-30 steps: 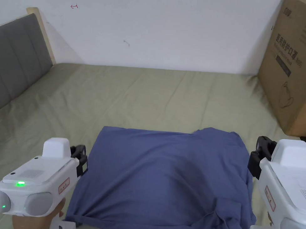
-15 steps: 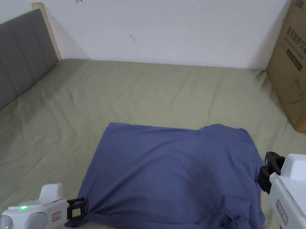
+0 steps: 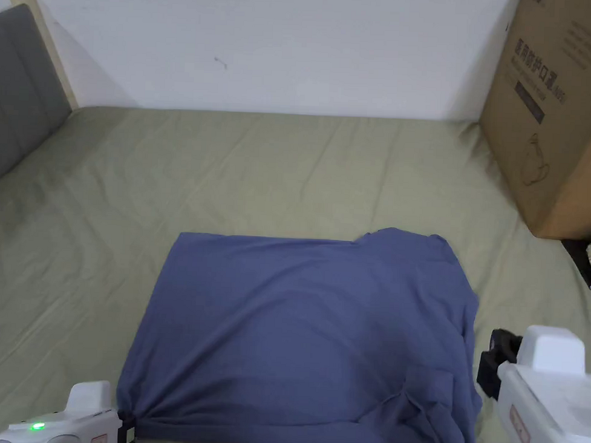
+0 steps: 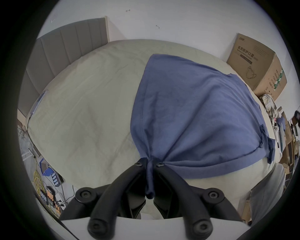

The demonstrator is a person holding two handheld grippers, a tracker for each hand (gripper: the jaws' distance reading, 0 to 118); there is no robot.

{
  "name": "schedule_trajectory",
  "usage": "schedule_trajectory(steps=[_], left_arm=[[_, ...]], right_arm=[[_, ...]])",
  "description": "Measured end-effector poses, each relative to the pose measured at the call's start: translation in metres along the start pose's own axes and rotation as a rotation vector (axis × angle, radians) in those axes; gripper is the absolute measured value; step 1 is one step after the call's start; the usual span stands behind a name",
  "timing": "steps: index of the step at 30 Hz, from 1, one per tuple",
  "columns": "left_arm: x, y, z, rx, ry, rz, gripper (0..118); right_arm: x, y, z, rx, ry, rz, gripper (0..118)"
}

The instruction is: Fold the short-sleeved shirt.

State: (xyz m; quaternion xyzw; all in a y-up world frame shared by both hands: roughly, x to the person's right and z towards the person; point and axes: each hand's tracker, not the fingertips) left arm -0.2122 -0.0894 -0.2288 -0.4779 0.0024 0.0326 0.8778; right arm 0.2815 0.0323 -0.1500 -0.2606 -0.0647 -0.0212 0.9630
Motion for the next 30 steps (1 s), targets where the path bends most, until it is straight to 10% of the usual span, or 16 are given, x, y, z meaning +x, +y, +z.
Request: schedule_trajectory(steps=[2,6,7,13,17,30], left_arm=[[-0.005,0.002,0.002,0.017,-0.005,0.003,5],[-0.005,0.005,0.019,0.049,-0.015,0.003,4],[-0.005,0.006,0.022,0.054,-0.017,0.003,4],[-0.004,0.012,0.031,0.083,-0.031,0.010,4],[-0.003,0.015,0.028,0.081,-0.028,0.018,4],[0.002,0.067,0.027,0.138,-0.024,0.035,4]], right_arm=[[0.003,-0.017,-0.011,-0.102,-0.002,0.018,7],[0.004,-0.063,-0.035,-0.272,0.025,0.026,90],[0.000,-0.073,-0.039,-0.311,0.040,0.028,92],[-0.007,-0.116,-0.066,-0.384,0.015,0.044,70],[-0.011,-0.117,-0.066,-0.385,0.008,0.070,3],[0.007,-0.056,-0.056,-0.220,0.057,-0.058,2]])
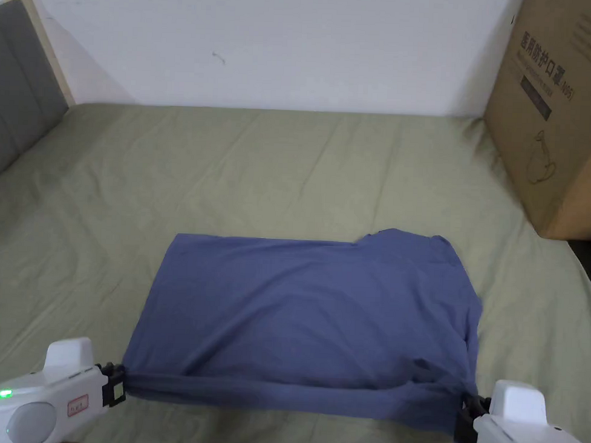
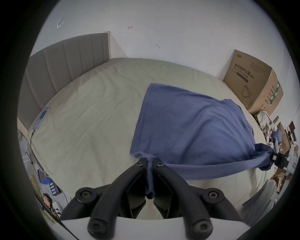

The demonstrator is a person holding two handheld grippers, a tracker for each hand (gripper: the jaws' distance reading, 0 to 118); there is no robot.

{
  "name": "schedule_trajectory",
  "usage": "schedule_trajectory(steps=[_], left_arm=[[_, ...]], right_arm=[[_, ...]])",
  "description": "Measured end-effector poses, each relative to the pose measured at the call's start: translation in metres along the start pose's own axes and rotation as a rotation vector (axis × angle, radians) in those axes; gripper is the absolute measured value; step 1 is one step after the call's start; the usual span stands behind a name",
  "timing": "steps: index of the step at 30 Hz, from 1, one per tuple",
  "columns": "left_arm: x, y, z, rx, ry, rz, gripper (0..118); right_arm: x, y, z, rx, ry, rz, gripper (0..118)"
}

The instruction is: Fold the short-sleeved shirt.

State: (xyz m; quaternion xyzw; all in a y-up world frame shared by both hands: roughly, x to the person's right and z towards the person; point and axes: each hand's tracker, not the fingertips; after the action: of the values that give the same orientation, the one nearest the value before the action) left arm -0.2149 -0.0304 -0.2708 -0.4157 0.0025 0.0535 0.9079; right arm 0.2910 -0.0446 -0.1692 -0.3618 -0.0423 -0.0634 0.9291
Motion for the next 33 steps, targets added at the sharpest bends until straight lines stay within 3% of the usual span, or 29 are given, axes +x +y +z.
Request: schedule_trajectory(steps=[10,19,20,23,24,26,28,29,32,33], left_arm=[[0.020,0.083,-0.070,0.014,0.011,-0.086,4],[0.047,0.100,-0.163,-0.143,0.058,-0.141,4],[0.048,0.098,-0.172,-0.171,0.065,-0.146,4],[0.057,0.089,-0.186,-0.223,0.088,-0.164,4],[0.060,0.086,-0.187,-0.230,0.090,-0.172,4],[0.065,0.086,-0.185,-0.217,0.104,-0.185,5],[0.063,0.088,-0.185,-0.224,0.107,-0.203,17],[0.063,0.090,-0.181,-0.222,0.101,-0.205,30],[0.069,0.101,-0.149,-0.170,0.029,-0.139,48],[0.071,0.103,-0.134,-0.127,0.012,-0.117,73]], right_arm=[[0.001,0.080,-0.057,0.029,-0.008,0.050,2],[0.014,0.098,-0.154,-0.110,-0.031,-0.015,2],[0.021,0.096,-0.163,-0.118,-0.164,0.007,2],[0.022,0.087,-0.184,-0.190,-0.169,-0.012,2],[0.018,0.083,-0.187,-0.217,-0.076,-0.058,2],[0.017,0.079,-0.190,-0.218,-0.086,-0.055,3],[0.014,0.081,-0.183,-0.220,-0.084,-0.045,7],[0.014,0.085,-0.177,-0.214,-0.084,-0.044,15],[0.007,0.097,-0.149,-0.125,-0.088,0.002,32],[0.008,0.103,-0.137,-0.089,-0.080,0.007,61]])
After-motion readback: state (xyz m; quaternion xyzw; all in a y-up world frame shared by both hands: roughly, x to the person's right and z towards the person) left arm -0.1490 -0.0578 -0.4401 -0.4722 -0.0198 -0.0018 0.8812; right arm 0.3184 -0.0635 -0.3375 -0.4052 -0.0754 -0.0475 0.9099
